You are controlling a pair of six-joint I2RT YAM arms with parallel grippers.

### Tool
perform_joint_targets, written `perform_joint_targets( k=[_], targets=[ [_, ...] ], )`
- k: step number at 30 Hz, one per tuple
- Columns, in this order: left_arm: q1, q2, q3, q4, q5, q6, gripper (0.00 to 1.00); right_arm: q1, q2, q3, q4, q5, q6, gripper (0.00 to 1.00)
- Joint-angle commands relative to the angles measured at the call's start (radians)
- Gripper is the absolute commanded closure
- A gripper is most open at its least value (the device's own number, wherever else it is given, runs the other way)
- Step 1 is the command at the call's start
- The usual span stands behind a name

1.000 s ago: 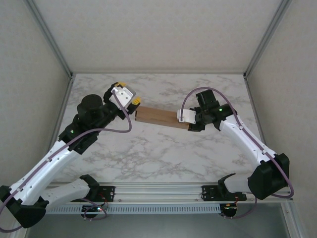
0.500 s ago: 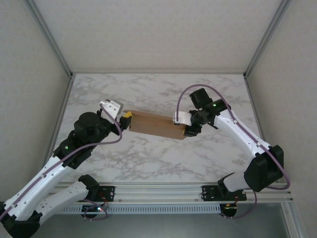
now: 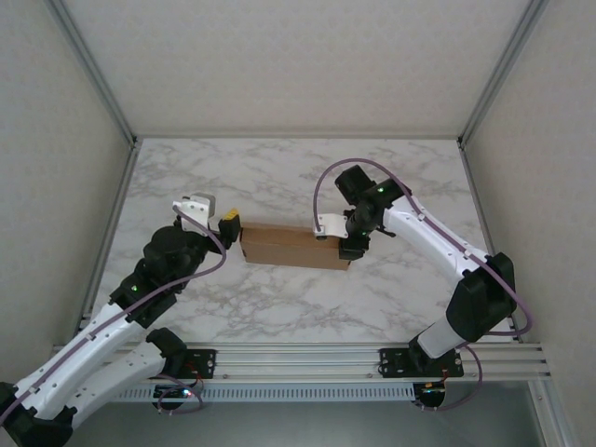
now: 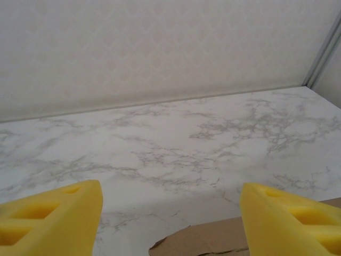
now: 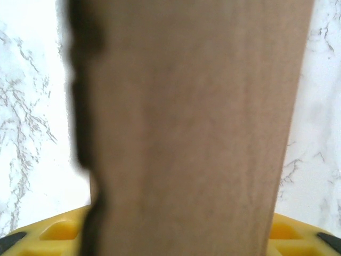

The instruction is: Fold the paper box

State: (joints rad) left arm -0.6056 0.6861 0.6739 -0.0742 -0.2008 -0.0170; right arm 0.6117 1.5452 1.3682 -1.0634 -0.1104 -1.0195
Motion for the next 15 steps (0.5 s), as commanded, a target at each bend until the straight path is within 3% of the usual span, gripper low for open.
perform_joint_targets(
  k=[1, 15],
  targets=[
    [0.009, -0.010, -0.032, 0.076, -0.038, -0.028, 0.29, 0.017, -0.016, -0.006, -0.010, 0.055, -0.002, 0.46],
    [0.018, 0.036, -0.022, 0.128, -0.029, -0.049, 0.19, 0.021, -0.051, 0.009, 0.020, 0.015, 0.015, 0.25]
  ],
)
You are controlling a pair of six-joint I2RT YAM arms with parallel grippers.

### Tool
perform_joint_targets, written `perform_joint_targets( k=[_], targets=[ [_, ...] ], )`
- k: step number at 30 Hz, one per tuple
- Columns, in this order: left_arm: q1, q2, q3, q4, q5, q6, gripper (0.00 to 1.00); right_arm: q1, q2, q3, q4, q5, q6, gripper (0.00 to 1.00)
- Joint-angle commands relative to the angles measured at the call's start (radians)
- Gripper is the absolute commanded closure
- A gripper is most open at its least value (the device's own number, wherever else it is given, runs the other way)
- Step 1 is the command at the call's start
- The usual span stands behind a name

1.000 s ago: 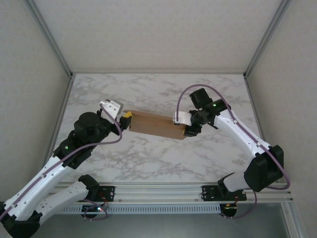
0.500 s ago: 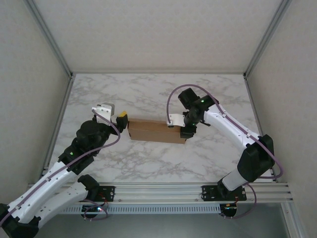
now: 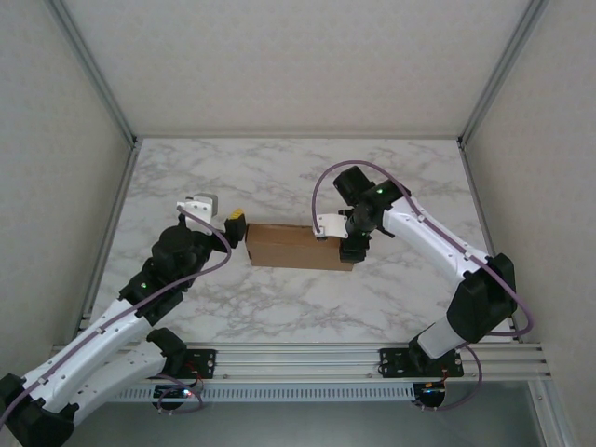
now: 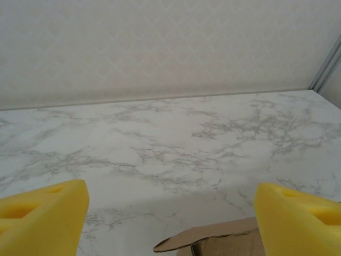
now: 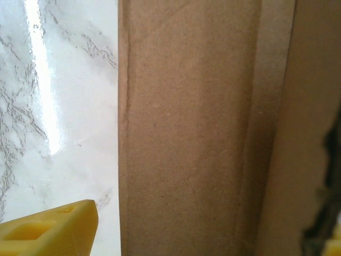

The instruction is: Fold the paper box

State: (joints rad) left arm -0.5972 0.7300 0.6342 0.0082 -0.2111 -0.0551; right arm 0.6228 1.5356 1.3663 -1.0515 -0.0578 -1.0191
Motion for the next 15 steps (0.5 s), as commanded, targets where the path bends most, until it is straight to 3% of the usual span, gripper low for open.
perform_joint_targets(
  k=[1, 15],
  targets=[
    [0.010, -0.007, 0.018, 0.047, -0.019, -0.006, 0.19, 0.010, -0.044, 0.016, 0.014, -0.042, 0.017, 0.25],
    [0.011, 0.029, 0.033, 0.117, -0.034, 0.052, 0.21, -0.005, -0.081, 0.071, 0.072, -0.116, 0.085, 0.24]
  ],
)
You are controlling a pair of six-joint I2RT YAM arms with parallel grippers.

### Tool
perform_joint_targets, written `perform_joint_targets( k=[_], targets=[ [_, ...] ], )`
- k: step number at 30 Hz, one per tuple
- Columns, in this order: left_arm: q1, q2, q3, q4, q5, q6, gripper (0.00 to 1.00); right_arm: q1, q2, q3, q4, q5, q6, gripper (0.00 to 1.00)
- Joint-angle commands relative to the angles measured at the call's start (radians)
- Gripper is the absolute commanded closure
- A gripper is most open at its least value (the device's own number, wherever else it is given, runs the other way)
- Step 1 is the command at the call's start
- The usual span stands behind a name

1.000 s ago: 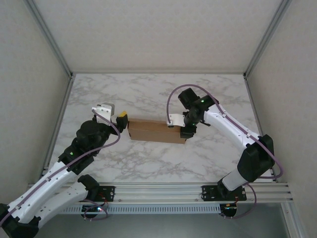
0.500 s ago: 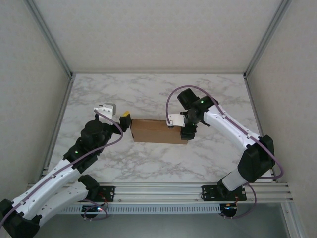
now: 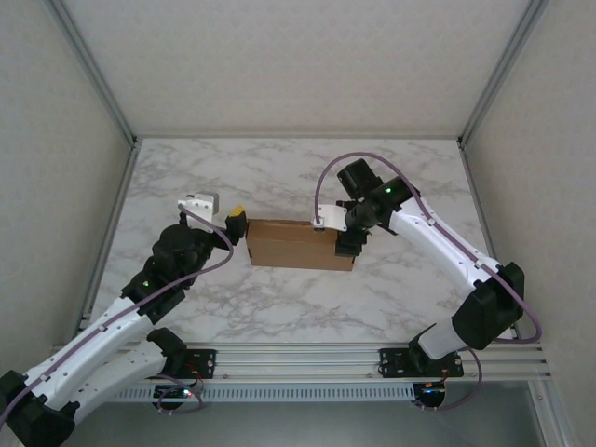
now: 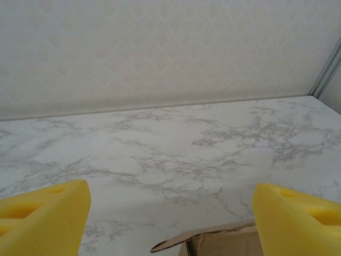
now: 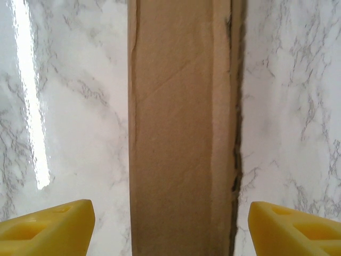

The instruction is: Fold the paper box

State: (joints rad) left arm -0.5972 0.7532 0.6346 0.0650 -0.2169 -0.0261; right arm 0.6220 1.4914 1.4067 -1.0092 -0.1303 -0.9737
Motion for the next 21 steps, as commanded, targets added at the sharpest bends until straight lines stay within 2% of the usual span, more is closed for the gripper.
perform_joint_targets(
  k=[1, 8, 12, 14, 16, 18, 19, 21],
  targets=[
    [0.011, 0.014, 0.033, 0.068, -0.029, 0.029, 0.21, -0.006, -0.040, 0.033, 0.036, -0.054, 0.046, 0.24],
    [0.017, 0.056, 0.049, 0.123, -0.064, 0.017, 0.22, -0.012, 0.006, 0.052, 0.042, -0.055, 0.067, 0.29],
    [0.027, 0.065, 0.060, 0.159, -0.087, 0.012, 0.23, -0.012, -0.057, 0.058, 0.134, -0.080, 0.141, 0.31],
    [0.032, 0.076, 0.066, 0.179, -0.097, 0.009, 0.23, -0.013, -0.107, 0.042, 0.204, -0.064, 0.214, 0.36],
    [0.043, 0.094, 0.068, 0.201, -0.122, 0.000, 0.23, -0.004, -0.168, 0.013, 0.300, 0.048, 0.346, 0.47],
    [0.073, 0.109, 0.063, 0.216, -0.133, -0.044, 0.20, 0.010, -0.207, 0.017, 0.312, 0.198, 0.476, 0.53],
    [0.097, 0.113, 0.062, 0.221, -0.119, -0.074, 0.20, 0.018, -0.232, 0.006, 0.310, 0.282, 0.535, 0.55],
    [0.134, 0.117, 0.051, 0.244, -0.097, -0.130, 0.21, 0.035, -0.288, -0.047, 0.289, 0.363, 0.551, 0.55]
  ],
)
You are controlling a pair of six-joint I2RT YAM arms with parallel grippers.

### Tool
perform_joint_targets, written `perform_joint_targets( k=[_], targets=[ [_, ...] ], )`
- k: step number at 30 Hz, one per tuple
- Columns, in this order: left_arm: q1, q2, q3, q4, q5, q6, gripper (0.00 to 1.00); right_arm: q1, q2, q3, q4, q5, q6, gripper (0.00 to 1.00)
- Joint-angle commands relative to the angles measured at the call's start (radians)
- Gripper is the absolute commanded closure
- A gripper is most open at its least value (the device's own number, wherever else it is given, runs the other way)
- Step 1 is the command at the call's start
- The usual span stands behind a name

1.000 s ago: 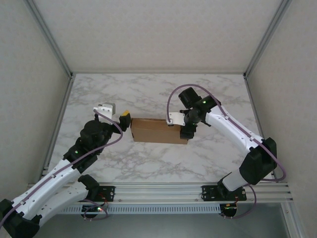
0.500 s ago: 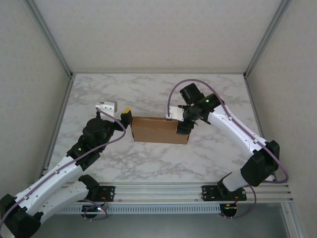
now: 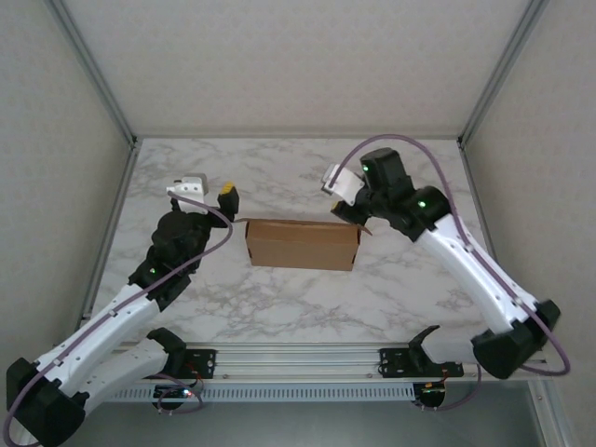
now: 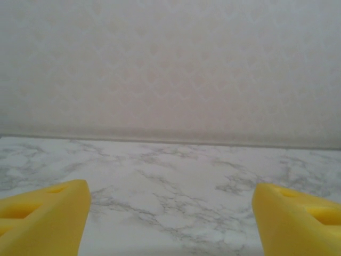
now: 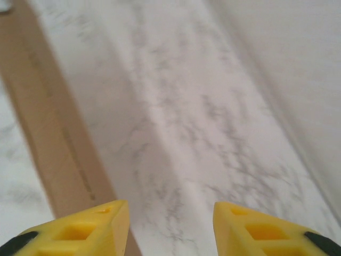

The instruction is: Fold the paper box

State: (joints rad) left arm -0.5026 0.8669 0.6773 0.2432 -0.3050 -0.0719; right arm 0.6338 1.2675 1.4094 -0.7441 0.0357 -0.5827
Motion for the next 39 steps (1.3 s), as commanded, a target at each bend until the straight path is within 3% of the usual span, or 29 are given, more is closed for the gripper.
perform_joint_targets(
  k=[1, 7, 16, 22, 39],
  targets=[
    [0.055, 0.008, 0.003, 0.082, -0.004, -0.105, 0.21, 0.026, -0.096, -0.095, 0.015, 0.213, 0.139, 0.54],
    [0.102, 0.083, -0.002, 0.150, 0.047, -0.201, 0.21, 0.026, -0.153, -0.160, -0.166, 0.193, 0.237, 0.51],
    [0.109, 0.078, -0.083, 0.193, 0.119, -0.216, 0.22, -0.036, -0.083, -0.187, -0.201, 0.124, 0.256, 0.48],
    [0.085, 0.057, -0.087, 0.194, 0.110, -0.191, 0.24, -0.074, -0.033, -0.174, -0.195, 0.083, 0.239, 0.49],
    [0.044, 0.044, -0.087, 0.199, 0.090, -0.153, 0.26, -0.113, 0.009, -0.197, -0.190, -0.008, 0.254, 0.61]
  ],
)
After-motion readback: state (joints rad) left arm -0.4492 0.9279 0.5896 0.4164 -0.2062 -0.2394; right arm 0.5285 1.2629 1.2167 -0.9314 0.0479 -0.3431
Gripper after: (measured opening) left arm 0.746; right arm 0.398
